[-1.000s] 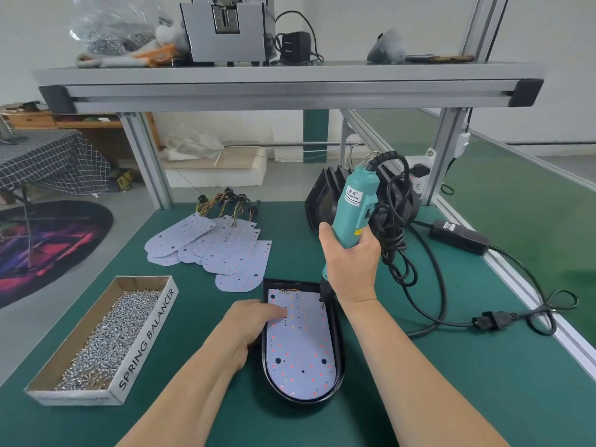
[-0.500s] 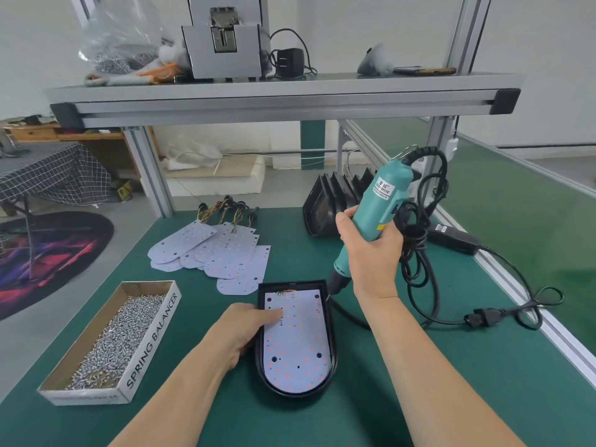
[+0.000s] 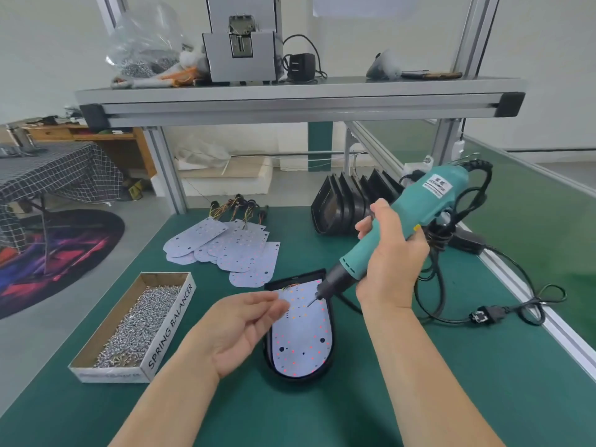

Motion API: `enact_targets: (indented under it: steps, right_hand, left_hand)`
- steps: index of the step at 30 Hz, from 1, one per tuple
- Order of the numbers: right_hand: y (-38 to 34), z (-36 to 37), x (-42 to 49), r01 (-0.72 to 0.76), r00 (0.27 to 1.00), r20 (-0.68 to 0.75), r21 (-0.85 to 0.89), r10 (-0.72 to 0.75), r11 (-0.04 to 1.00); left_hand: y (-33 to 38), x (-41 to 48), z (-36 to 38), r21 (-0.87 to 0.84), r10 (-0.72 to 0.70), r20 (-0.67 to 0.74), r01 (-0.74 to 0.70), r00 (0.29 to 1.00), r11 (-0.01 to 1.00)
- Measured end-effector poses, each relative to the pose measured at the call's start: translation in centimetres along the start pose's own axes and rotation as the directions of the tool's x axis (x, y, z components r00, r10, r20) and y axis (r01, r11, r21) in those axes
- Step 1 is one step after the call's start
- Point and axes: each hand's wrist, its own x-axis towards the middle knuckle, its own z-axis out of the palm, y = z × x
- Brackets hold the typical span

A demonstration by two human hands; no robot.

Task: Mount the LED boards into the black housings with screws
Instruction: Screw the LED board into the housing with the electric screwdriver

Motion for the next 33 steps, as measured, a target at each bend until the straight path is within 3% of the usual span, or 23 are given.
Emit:
enact_targets:
  steps: [10, 14, 21, 26, 33]
  right_hand:
    - [-0.8, 0.1, -2.7, 0.071, 0.994, -0.084, -0.005, -0.071, 0.997]
    - [-0.4, -0.3, -3.0, 0.086, 0.992, -0.090, -0.041, -0.089, 0.995]
    - [-0.2, -0.4, -3.0, 0.083, 0.991, -0.100, -0.052, -0.088, 0.995]
    - [-0.3, -0.4, -3.0, 0.083, 0.992, -0.090, -0.056, -0.088, 0.995]
    - [0.0, -0.4, -3.2, 0.079, 0.993, -0.083, -0.064, -0.084, 0.995]
  left_hand:
    - [-2.2, -1.5, 1.2, -0.108, -0.124, 0.023, 0.126, 0.992, 0.986]
    - [-2.3, -1.7, 0.9, -0.150, -0.136, 0.103, 0.151, 0.985, 0.977]
    - [-2.6, -2.1, 1.1, -0.001, -0.095, 0.114, 0.095, 0.989, 0.995]
    - [-2.5, -2.3, 1.3, 0.032, -0.053, 0.170, 0.049, 0.984, 0.998]
    - [-2.6, -2.2, 1.4, 0.042, -0.046, 0.141, 0.040, 0.989, 0.998]
